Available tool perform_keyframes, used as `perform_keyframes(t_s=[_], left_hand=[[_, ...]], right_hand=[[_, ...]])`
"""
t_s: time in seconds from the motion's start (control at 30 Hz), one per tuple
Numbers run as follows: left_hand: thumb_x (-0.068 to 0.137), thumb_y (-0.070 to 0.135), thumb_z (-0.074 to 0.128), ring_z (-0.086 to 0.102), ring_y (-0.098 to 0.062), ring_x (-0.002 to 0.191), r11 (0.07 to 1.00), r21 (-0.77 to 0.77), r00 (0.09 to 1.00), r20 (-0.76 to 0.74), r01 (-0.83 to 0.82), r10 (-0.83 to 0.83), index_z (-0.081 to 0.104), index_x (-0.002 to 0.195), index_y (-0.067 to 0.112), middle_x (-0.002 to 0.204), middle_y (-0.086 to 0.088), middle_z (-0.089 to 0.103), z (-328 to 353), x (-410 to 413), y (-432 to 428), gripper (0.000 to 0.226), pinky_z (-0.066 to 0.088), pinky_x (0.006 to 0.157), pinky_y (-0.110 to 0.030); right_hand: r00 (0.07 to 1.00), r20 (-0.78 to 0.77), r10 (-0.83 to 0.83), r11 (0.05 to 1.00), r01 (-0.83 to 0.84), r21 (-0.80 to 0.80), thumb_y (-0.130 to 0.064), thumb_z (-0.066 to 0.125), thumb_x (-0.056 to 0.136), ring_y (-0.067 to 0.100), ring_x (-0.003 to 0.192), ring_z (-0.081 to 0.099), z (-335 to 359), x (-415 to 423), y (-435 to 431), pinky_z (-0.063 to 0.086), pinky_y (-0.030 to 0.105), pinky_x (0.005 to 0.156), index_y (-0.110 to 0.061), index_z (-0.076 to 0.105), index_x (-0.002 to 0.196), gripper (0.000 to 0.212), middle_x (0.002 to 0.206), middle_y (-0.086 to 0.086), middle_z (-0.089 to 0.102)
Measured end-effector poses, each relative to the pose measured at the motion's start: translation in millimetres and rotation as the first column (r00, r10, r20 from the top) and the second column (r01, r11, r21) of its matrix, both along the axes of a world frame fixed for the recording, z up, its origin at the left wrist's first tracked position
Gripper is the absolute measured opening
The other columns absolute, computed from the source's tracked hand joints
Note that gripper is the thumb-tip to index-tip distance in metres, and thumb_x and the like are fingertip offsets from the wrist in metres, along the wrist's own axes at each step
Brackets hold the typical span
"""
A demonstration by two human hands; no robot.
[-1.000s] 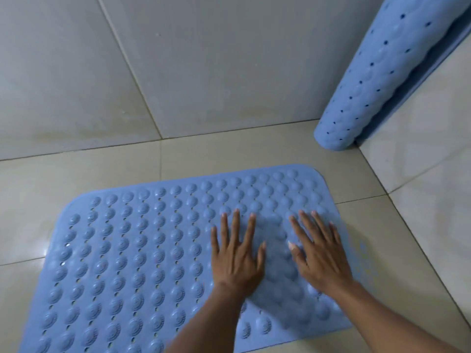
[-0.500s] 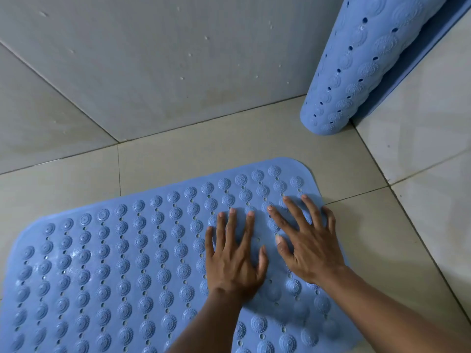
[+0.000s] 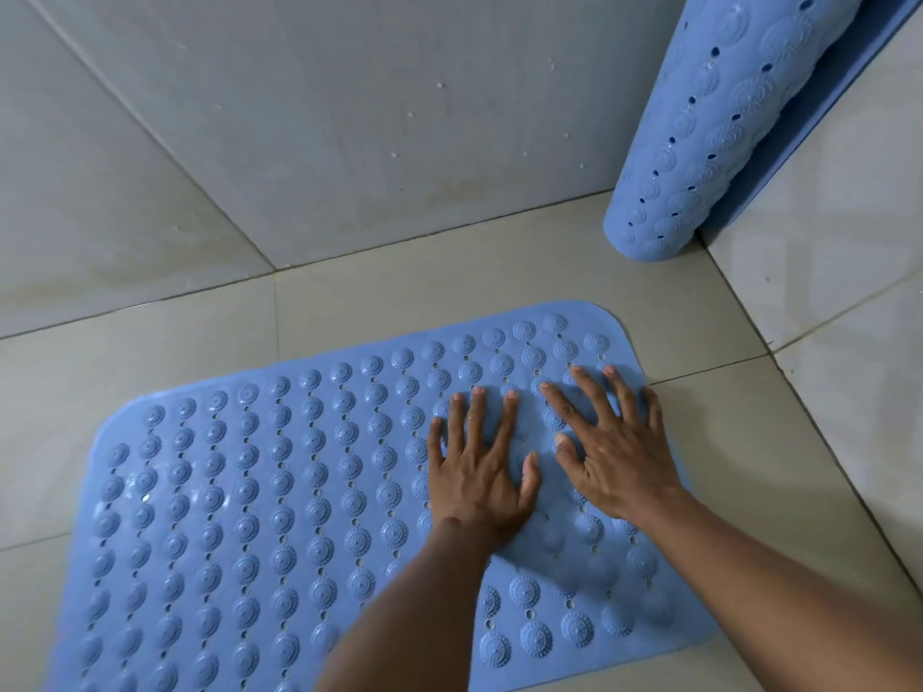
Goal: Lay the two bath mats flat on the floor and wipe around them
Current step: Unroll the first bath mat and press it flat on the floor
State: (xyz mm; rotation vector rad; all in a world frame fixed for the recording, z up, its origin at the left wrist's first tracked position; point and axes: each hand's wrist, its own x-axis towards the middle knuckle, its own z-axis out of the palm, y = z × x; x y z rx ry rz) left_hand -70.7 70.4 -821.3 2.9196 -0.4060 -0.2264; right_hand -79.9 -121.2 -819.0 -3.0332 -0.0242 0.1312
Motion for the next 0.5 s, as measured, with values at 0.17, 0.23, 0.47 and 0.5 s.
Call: perform_keyframes(t_s=[0.17, 0.23, 0.47, 0.5], left_hand=[[0.099, 0.061, 0.03, -0.002, -0.022, 0.157, 0.993, -0.079, 0.996, -0.018, 0.082, -0.084, 0.016, 0.161, 0.033, 0.17, 0.002, 0.005, 1, -37, 36, 0.07, 0.005, 0.123, -0.048], [0.1, 0.061, 0.031, 0.002, -0.021, 0.157, 0.993, -0.049, 0.995, 0.009, 0.103, -0.103, 0.017, 0.161, 0.034, 0.17, 0.004, 0.006, -1, -71, 80, 0.068, 0.008, 0.122, -0.048], [0.1, 0.066, 0.018, 0.007, -0.023, 0.156, 0.986, 0.132, 0.995, -0.002, -0.102, 0.103, 0.011, 0.161, 0.038, 0.17, 0.005, 0.006, 8, -145, 271, 0.067, 0.009, 0.12, -0.051], [0.1, 0.066, 0.017, 0.004, -0.024, 0.157, 0.977, 0.144, 0.987, -0.009, -0.16, 0.163, 0.01, 0.161, 0.038, 0.17, 0.004, 0.005, 9, -146, 288, 0.068, 0.007, 0.121, -0.05]], right_hand=[[0.991, 0.006, -0.13, 0.991, 0.13, 0.023, -0.049, 0.025, 0.098, 0.033, 0.154, 0.015, -8, -26, 24, 0.02, 0.069, 0.115, -0.029, 0.028, 0.157, 0.063, 0.166, 0.005, 0.023], [0.983, 0.022, -0.183, 0.983, 0.182, 0.033, -0.051, 0.026, 0.097, 0.038, 0.151, 0.02, -8, -53, 46, 0.019, 0.069, 0.115, -0.019, 0.033, 0.156, 0.068, 0.164, 0.012, 0.026], [0.991, 0.06, 0.123, 0.967, -0.133, 0.217, -0.054, 0.025, 0.099, 0.032, 0.152, 0.024, 3, -122, 218, 0.02, 0.065, 0.116, -0.025, 0.042, 0.152, 0.063, 0.163, 0.004, 0.032], [0.985, 0.053, 0.164, 0.959, -0.172, 0.228, -0.053, 0.032, 0.098, 0.03, 0.152, 0.024, 6, -121, 245, 0.02, 0.065, 0.115, -0.027, 0.041, 0.152, 0.061, 0.163, 0.002, 0.033]])
